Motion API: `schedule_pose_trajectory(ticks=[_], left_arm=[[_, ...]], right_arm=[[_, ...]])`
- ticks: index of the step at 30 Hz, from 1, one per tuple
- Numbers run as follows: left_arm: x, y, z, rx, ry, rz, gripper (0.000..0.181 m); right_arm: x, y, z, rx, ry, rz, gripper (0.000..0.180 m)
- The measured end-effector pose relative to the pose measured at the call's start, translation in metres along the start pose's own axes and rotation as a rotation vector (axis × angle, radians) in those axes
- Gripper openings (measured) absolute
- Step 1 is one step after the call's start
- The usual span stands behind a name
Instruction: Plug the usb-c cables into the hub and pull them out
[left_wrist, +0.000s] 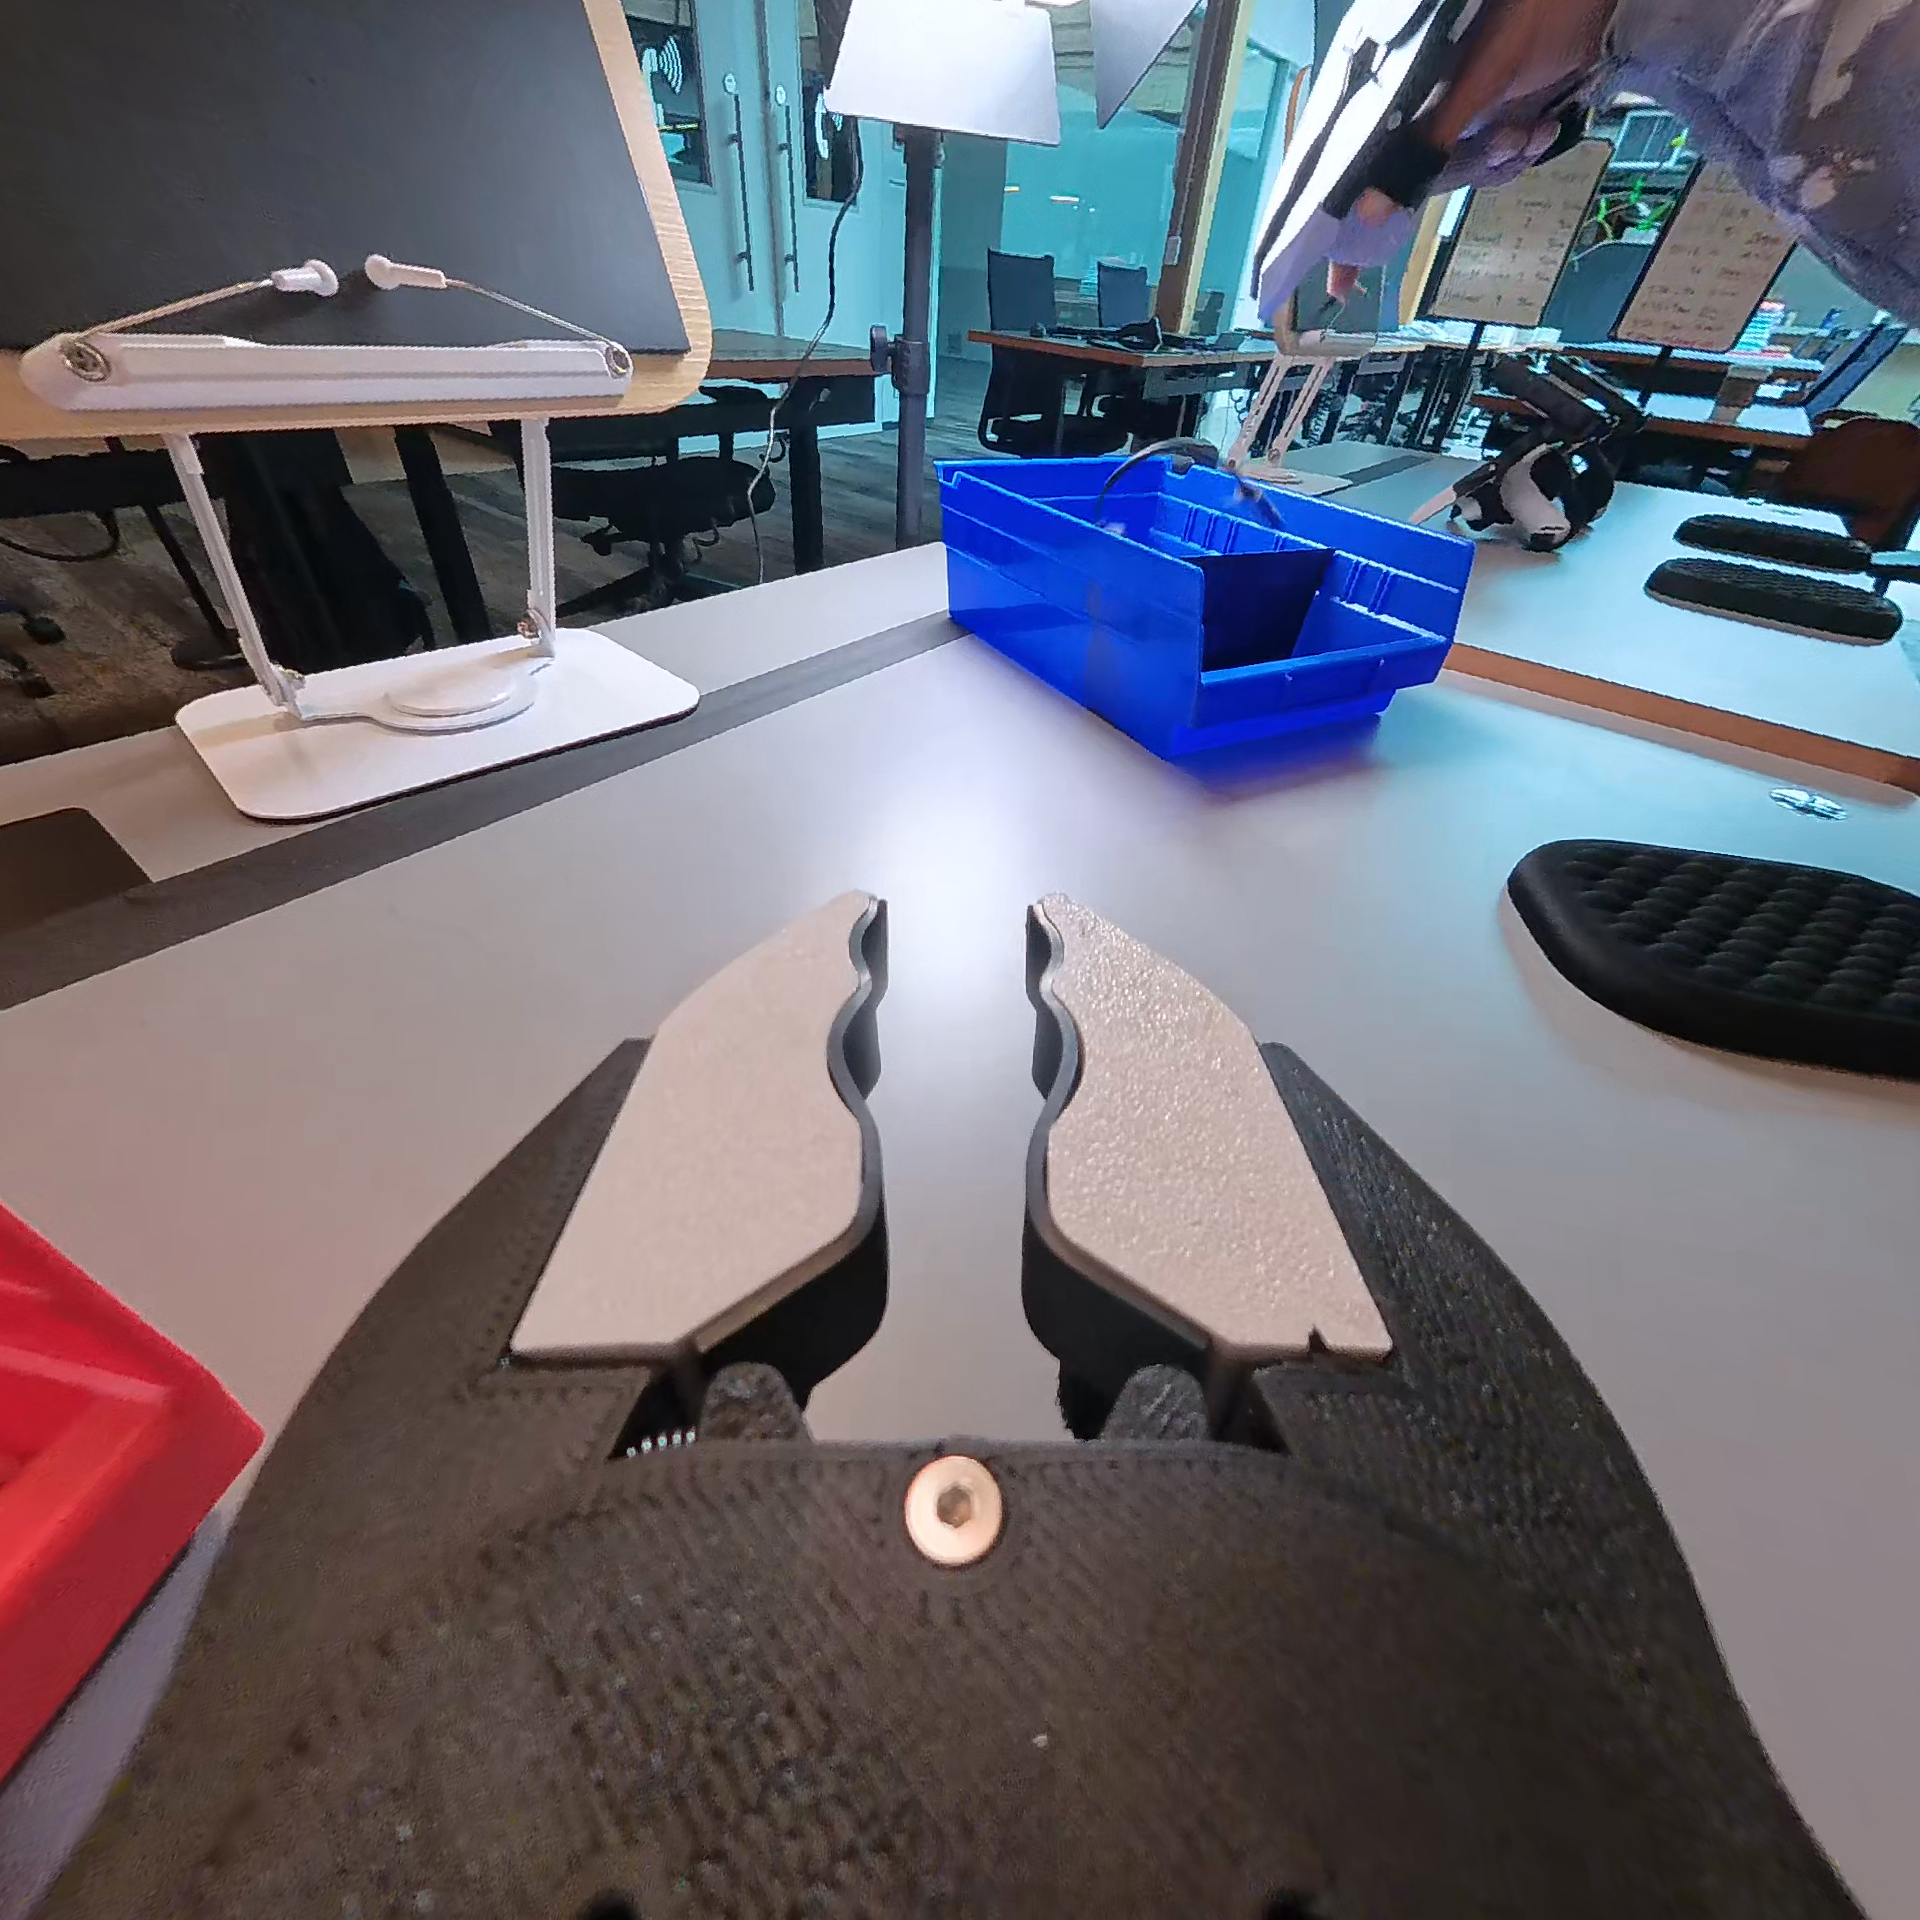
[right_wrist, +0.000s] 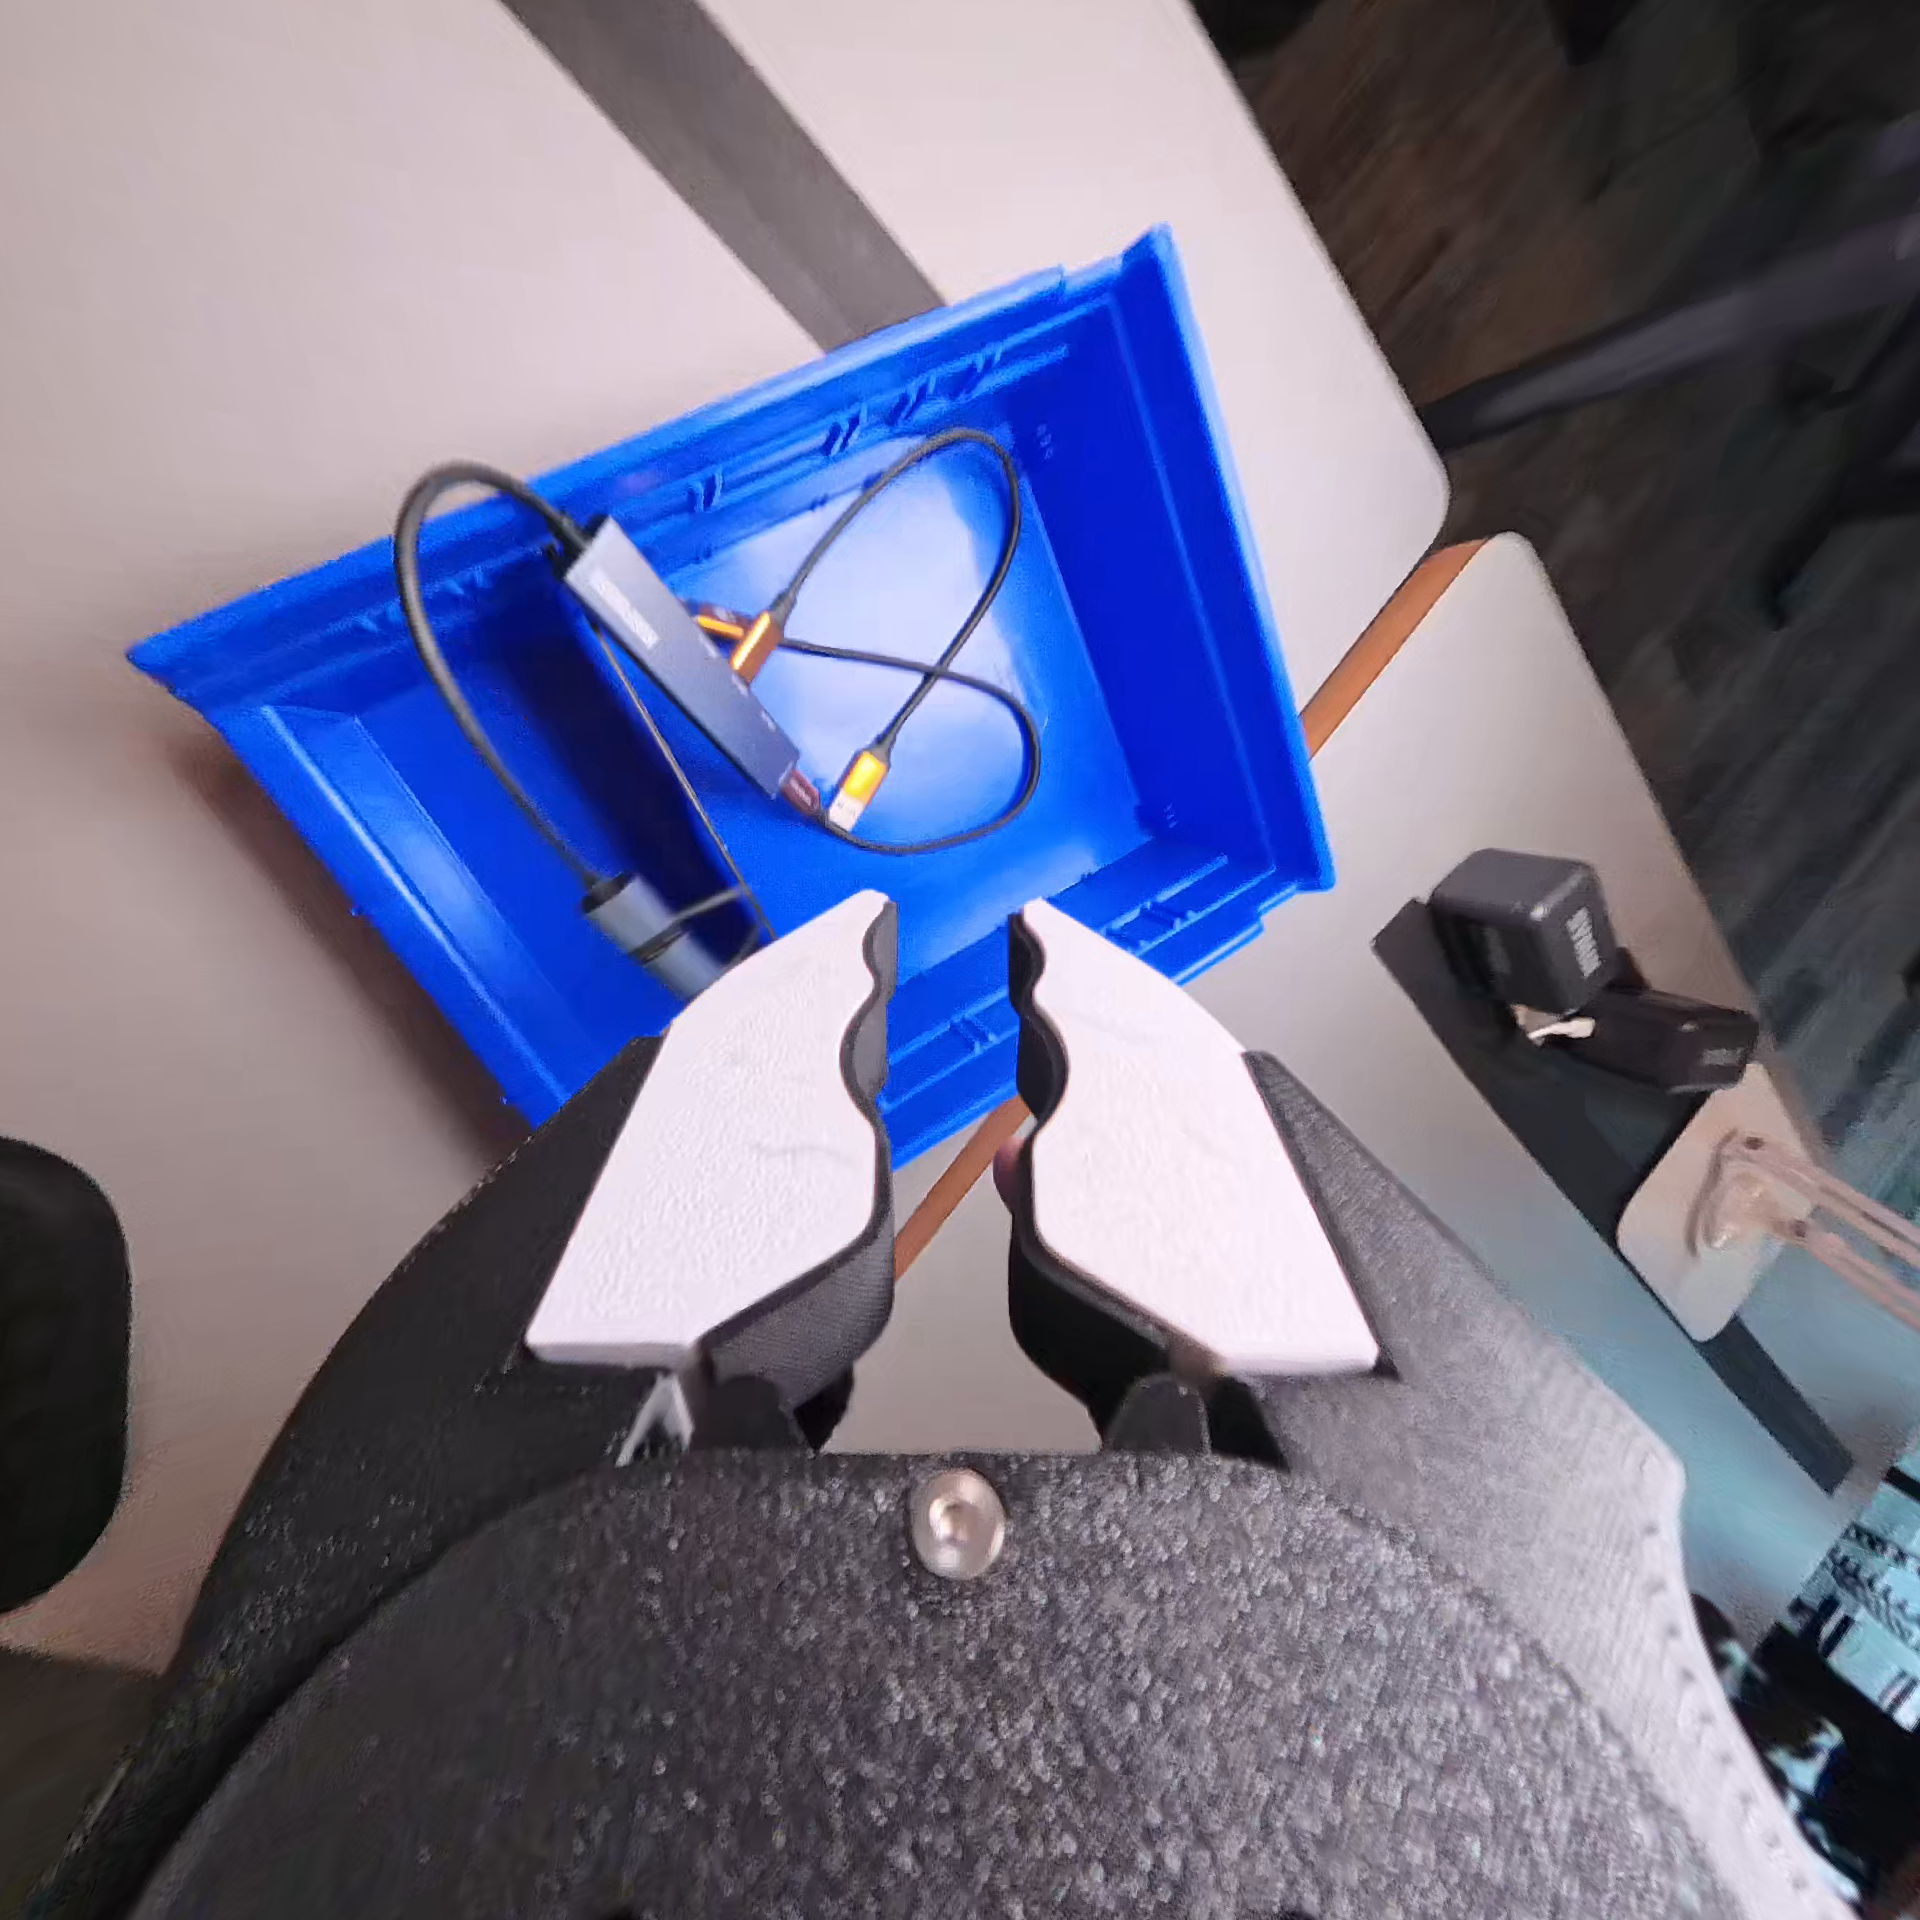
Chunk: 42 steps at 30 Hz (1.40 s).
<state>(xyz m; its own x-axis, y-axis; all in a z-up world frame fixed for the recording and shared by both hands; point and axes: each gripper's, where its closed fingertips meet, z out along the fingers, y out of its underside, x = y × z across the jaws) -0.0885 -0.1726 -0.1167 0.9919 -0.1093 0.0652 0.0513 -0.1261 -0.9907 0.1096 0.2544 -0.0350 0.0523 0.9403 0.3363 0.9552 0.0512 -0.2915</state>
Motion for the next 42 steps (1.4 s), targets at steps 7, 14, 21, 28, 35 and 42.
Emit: schedule_pose_trajectory(ticks=[7, 14, 21, 28, 35, 42], left_arm=[[-0.002, 0.000, 0.000, -0.004, -0.018, 0.005, 0.025], [-0.015, -0.007, -0.006, 0.018, -0.082, 0.006, 0.025], [-0.029, -0.012, -0.015, 0.053, -0.123, -0.036, 0.025], [-0.023, -0.010, -0.008, 0.037, -0.103, -0.027, 0.025], [-0.023, -0.012, -0.012, 0.043, -0.113, -0.025, 0.023], [-0.021, -0.007, -0.009, 0.027, -0.099, -0.020, 0.023]], right_arm=[[-0.056, -0.075, -0.044, 0.562, 0.055, 0.009, 0.021], [-0.167, -0.116, -0.092, 1.162, -0.088, 0.130, 0.021], [-0.161, -0.067, -0.016, 0.952, 0.167, 0.165, 0.025], [-0.140, -0.036, 0.064, 0.664, -0.059, 0.282, 0.028], [-0.127, -0.039, 0.069, 0.538, -0.140, 0.163, 0.004], [-0.024, -0.063, 0.009, 0.501, 0.376, -0.116, 0.002]])
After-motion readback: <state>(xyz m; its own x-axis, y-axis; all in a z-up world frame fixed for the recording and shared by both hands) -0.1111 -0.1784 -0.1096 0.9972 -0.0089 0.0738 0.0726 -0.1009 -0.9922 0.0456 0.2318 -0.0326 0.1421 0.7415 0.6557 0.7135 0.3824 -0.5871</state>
